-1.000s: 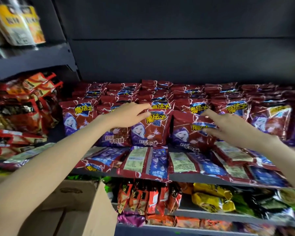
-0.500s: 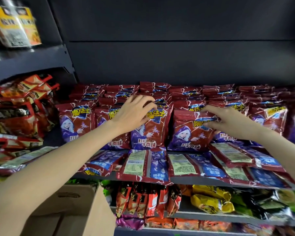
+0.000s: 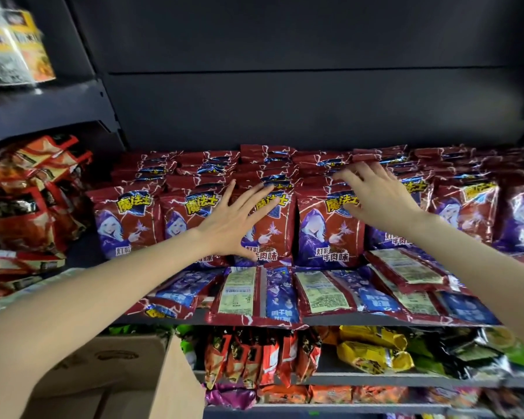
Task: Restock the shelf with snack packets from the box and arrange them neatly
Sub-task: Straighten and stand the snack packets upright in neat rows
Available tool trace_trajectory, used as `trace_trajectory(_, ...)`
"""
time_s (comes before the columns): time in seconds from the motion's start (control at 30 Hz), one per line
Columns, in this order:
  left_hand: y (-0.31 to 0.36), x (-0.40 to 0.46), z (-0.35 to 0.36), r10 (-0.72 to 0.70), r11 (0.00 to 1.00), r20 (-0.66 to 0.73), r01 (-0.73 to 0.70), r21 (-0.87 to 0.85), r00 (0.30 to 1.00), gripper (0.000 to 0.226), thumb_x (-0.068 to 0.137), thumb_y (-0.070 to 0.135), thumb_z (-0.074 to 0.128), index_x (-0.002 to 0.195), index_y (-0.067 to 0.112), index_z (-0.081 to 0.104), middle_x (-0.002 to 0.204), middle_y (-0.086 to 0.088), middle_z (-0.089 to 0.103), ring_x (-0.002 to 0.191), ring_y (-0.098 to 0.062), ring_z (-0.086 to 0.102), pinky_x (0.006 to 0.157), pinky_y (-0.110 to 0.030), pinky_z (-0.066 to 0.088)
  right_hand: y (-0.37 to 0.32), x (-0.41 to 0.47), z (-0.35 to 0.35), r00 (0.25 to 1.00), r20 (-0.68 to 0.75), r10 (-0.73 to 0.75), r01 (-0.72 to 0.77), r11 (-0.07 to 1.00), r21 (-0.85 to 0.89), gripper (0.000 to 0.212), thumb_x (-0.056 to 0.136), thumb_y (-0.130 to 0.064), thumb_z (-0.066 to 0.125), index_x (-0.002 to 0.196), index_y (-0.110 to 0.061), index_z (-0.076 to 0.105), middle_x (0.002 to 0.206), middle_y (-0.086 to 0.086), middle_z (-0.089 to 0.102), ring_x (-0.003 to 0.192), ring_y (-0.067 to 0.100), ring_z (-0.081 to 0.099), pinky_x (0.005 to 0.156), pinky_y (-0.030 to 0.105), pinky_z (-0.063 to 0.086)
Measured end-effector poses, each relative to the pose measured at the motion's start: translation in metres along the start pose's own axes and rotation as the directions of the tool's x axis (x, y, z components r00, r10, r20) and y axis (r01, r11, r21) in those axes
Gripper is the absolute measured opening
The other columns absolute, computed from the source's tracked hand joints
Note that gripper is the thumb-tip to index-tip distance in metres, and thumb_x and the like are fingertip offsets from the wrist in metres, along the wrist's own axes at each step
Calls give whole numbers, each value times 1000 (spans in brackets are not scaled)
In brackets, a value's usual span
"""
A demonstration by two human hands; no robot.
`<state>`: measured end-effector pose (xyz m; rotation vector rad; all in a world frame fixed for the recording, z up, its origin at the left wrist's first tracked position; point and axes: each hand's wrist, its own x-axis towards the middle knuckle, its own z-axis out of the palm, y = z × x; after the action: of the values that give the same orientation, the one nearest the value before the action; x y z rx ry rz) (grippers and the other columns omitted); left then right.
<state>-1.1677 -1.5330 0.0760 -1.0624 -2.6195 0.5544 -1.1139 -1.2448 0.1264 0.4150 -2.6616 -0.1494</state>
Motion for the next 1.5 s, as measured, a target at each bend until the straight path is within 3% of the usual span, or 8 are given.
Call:
trace_trajectory(0.17, -2, 0, 1, 4, 999, 26, -3, -49, 1000, 130, 61, 83, 54, 142, 25, -31, 148, -3, -38, 137, -19, -30, 113, -58, -5, -13, -14, 18, 923, 64, -379, 384, 910, -157, 69, 71, -48, 71, 132, -23, 53, 147, 10, 40, 133, 33, 40, 104, 50, 35)
trace_trajectory(0.4, -5, -3, 1, 19, 998, 8, -19, -68, 1000, 130, 62, 81, 55, 141, 27, -32, 149, -1, -35, 137, -17, -28, 114, -55, -8, 0, -10, 32, 903, 302, -307, 376, 903, -207, 87, 76, -66, 49, 148, -21, 27, 155, 10, 20, 141, 34, 24, 108, 56, 31)
trace_trajectory(0.57, -5, -3, -3, 26, 994, 25, -23, -108, 999, 127, 64, 78, 58, 143, 29, -29, 150, 1, -34, 138, -16, -29, 113, -55, -12, 2, 0, 28, 850, 399, -344, 348, 935, 63, 81, 89, -61, 43, 148, -37, -6, 153, -5, -26, 140, 19, -27, 115, 44, -14)
trace_trajectory(0.73, -1, -8, -30, -6, 963, -178, -42, -265, 984, 69, 80, 50, 63, 141, 31, 37, 154, 1, 22, 142, -15, 9, 115, -49, 5, 18, -28, -12, 948, 148, -283, 222, 917, 332, 53, 91, -54, 42, 140, -34, 41, 157, -3, 18, 145, 15, 8, 117, 40, 10)
trace_trajectory(0.87, 32, 5, -80, -37, 883, -299, -109, -457, 953, 24, 88, 36, 59, 110, 30, 64, 110, 14, 65, 105, -6, 58, 101, -32, 36, 56, -85, -43, 978, 177, -114, 38, 922, 385, 45, 88, -55, 43, 121, -29, 61, 121, -10, 60, 112, 9, 53, 102, 35, 42)
trace_trajectory(1.1, 135, 48, -149, -27, 685, -255, -168, -709, 967, 10, 84, 39, 65, 87, 30, 67, 75, 21, 65, 70, 7, 59, 66, -20, 47, 145, -170, -56, 958, 257, 129, -219, 905, 364, 46, 77, -68, 43, 99, -34, 64, 88, -18, 64, 84, 7, 61, 81, 33, 51)
trace_trajectory(1.3, 193, 82, -157, 231, 839, 94, -149, -523, 968, 62, 68, 72, 61, 111, 31, 47, 111, 16, 52, 99, -7, 47, 83, -31, 42, 191, -190, -55, 941, 336, -21, -114, 920, 376, 53, 80, -52, 65, 128, -35, 51, 119, -14, 55, 109, 7, 53, 91, 25, 43)
trace_trajectory(1.5, 206, 88, -158, 165, 890, 118, -96, -446, 979, 33, 78, 55, 65, 96, 33, 48, 84, 21, 51, 79, -6, 49, 63, -26, 40, 206, -183, -57, 915, 396, -76, 40, 994, 99, 41, 86, -43, 63, 123, -35, 45, 117, -13, 57, 100, 11, 58, 79, 25, 46)
